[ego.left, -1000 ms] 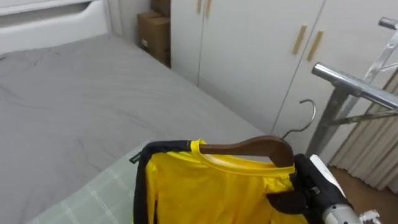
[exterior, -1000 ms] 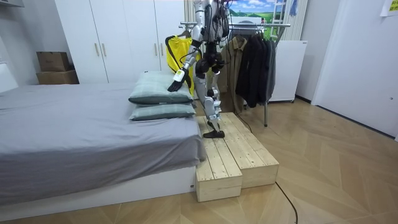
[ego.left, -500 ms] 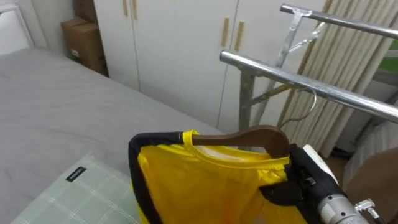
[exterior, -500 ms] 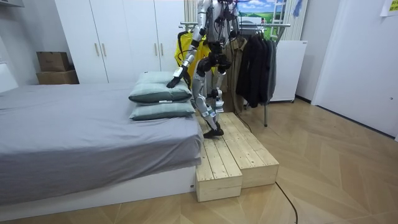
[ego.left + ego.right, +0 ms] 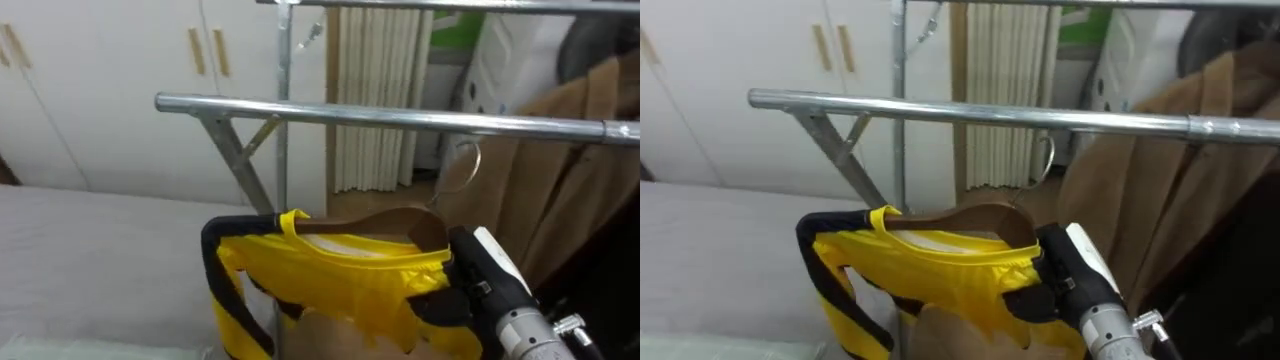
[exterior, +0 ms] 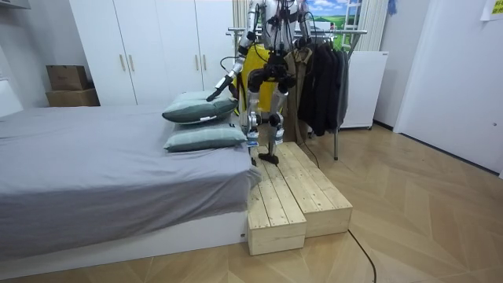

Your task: Hang clothes

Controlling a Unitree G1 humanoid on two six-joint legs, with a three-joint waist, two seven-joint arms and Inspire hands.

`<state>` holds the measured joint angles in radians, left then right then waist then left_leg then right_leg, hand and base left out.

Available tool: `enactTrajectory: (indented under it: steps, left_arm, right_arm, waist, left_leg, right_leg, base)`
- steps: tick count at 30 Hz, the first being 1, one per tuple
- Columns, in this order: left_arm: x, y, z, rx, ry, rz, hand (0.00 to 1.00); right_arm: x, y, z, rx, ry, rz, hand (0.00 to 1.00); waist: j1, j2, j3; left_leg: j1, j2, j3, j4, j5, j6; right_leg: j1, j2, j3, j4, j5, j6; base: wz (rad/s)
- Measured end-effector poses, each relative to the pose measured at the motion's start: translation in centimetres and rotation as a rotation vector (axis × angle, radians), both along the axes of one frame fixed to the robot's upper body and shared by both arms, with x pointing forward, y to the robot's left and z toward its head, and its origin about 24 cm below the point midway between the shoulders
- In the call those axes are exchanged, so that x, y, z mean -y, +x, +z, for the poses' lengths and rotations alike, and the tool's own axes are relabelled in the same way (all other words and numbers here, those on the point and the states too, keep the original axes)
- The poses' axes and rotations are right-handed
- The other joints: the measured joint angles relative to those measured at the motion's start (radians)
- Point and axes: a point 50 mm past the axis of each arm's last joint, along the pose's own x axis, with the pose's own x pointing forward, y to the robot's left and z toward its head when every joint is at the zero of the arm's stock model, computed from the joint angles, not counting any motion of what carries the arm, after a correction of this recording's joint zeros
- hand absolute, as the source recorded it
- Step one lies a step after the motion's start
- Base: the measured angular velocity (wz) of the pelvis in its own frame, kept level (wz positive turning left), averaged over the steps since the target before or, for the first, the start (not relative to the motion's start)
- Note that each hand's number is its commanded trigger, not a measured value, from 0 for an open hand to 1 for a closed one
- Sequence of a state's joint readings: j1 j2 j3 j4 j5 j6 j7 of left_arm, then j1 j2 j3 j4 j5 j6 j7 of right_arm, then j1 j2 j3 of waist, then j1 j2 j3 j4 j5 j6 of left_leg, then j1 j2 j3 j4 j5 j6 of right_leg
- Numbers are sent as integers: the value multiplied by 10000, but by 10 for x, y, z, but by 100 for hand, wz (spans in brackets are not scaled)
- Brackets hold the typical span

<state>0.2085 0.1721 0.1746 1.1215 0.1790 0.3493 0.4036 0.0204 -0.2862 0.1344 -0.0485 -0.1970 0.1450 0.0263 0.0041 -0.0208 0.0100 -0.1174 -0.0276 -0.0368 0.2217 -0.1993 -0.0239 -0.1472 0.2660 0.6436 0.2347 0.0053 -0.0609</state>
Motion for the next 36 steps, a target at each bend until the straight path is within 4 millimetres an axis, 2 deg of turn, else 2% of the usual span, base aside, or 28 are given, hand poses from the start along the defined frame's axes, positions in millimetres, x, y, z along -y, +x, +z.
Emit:
enactTrajectory:
  steps: [1,2,3,4,5,6,7,8,9,10,11,12,13,14,15,16,17,18,19,24,33,36]
  left_arm:
    - [1,0,0,46,-20,248,0]
    - [1,-1,0,55,-19,362,0]
    - [2,-2,-1,44,-64,593,0]
    - [3,-3,-1,-11,-73,635,0]
    - [3,-4,-1,-76,-35,689,0]
    - [4,-7,-1,-128,-60,800,0]
    - [4,-9,-1,-143,-97,887,0]
    - [6,-11,-2,-272,-197,973,0]
    - [7,-16,-2,-476,-330,1048,0]
    - [9,-22,-3,-756,-460,1099,0]
    - [11,-27,-3,-936,-526,1152,0]
    - [12,-36,-3,-1232,-610,1253,0]
    - [8,-43,-1,-1421,-588,1353,0]
    - [8,-44,-1,-1464,-582,1467,0]
    - [8,-44,0,-1477,-587,1629,0]
    - [8,-45,0,-1471,-572,1732,0]
    - [6,-47,1,-1460,-494,2011,0]
    - [5,-49,1,-1436,-419,2258,0]
    - [5,-50,2,-1415,-401,2382,0]
    - [2,-39,1,-1066,-61,2318,0]
    - [1,-39,2,-1097,42,2232,0]
    - [0,-39,2,-1080,92,2198,0]
  right_arm:
    - [-1,-1,-1,-26,43,-57,100]
    - [-1,-1,-2,-62,47,-50,100]
    - [-2,-2,-3,-94,28,-37,100]
    - [-1,-2,-3,-122,14,-65,100]
    - [1,-4,-5,-233,-26,-163,100]
    - [1,-6,-7,-336,-8,-198,100]
    - [1,-6,-8,-367,15,-217,100]
    - [0,-6,-8,-407,64,-216,100]
    - [-2,-6,-8,-424,109,-169,100]
    - [-3,-6,-9,-439,51,-113,100]
    - [-3,-7,-9,-469,-23,-104,100]
    - [-2,-9,-12,-565,-218,-124,100]
    - [-4,-10,-13,-553,-280,-80,100]
    - [-5,-9,-13,-544,-276,-55,100]
    - [-6,-9,-12,-542,-231,-10,100]
    - [-7,-9,-12,-545,-203,38,100]
    - [-8,-9,-12,-591,-142,135,100]
    - [-8,-9,-12,-652,-188,231,100]
    - [-7,-9,-12,-680,-245,238,100]
    - [-8,-5,-8,-623,-294,471,100]
    - [-12,3,1,-377,-352,827,100]
    - [-12,4,2,-331,-731,901,100]
  waist:
    - [4,9,14]
    - [6,11,13]
    - [12,26,17]
    - [12,28,17]
    - [14,13,12]
    - [11,-31,17]
    - [1,-39,18]
    - [8,-25,15]
    - [63,6,21]
    - [321,59,61]
    - [382,73,112]
    - [331,26,119]
    - [337,-175,140]
    - [336,-268,198]
    - [321,-68,118]
    - [333,-45,115]
    - [353,-35,110]
    - [355,-48,107]
    - [340,-41,107]
    - [323,-34,103]
    - [385,-126,74]
    - [421,-140,65]
  left_leg:
    - [-7,88,131,-142,310,251]
    - [10,177,373,-154,409,305]
    - [42,389,1011,-135,615,371]
    - [61,488,1315,-105,710,359]
    - [113,603,1740,5,718,353]
    - [204,556,2002,-14,717,352]
    - [217,555,2054,-46,715,355]
    - [262,621,2275,-175,721,363]
    - [351,883,2765,-332,785,455]
    - [522,1171,3532,-378,709,347]
    - [634,1194,3767,-252,573,310]
    - [821,1172,4083,165,182,237]
    - [906,1111,4370,835,-272,52]
    - [821,1155,4319,1169,-367,15]
    - [703,1215,4059,1220,-394,-17]
    - [653,1172,3803,1156,-392,-15]
    - [576,1196,3505,1038,-392,-13]
    - [597,1231,3403,917,-387,-20]
    - [645,1233,3343,840,-379,-33]
    - [1125,1192,3225,261,-282,-195]
    - [1216,1169,3059,3,-270,-214]
    - [1220,1179,2947,-1,-270,-214]
  right_leg:
    - [-138,46,31,-8,83,112]
    - [-211,0,-110,-59,111,160]
    - [-411,-309,-1086,-136,114,252]
    - [-517,-490,-1644,-137,61,315]
    - [-621,-769,-2347,-143,-64,486]
    - [-586,-803,-2318,-207,-124,595]
    - [-534,-712,-2125,-312,-103,628]
    - [-396,-617,-1657,-657,4,793]
    - [-363,-666,-1726,-907,28,833]
    - [-828,-1191,-3415,22,-505,340]
    - [-1059,-1704,-4652,911,-902,336]
    - [-1128,-2792,-5834,2067,-1375,825]
    - [-1086,-3358,-5958,2274,-1956,1376]
    - [-1089,-3129,-5659,2277,-1979,1170]
    - [-1068,-2841,-5409,2001,-1819,1010]
    - [-1052,-2700,-5303,1784,-1671,939]
    - [-935,-2454,-5165,1349,-1343,757]
    - [-857,-2311,-5139,1037,-1043,513]
    - [-787,-2292,-5201,902,-960,470]
    - [-446,-2260,-5355,520,-924,409]
    - [-293,-2236,-5421,257,-931,414]
    - [-193,-2276,-5624,212,-927,407]
  base:
    - [-71]
    - [-63]
    - [-41]
    - [-36]
    - [-23]
    - [-21]
    - [-32]
    - [-52]
    - [-94]
    - [-95]
    - [-78]
    - [-44]
    - [-37]
    - [-42]
    - [-41]
    - [-55]
    - [-57]
    - [-46]
    - [-21]
    - [2]
    - [3]
    - [8]
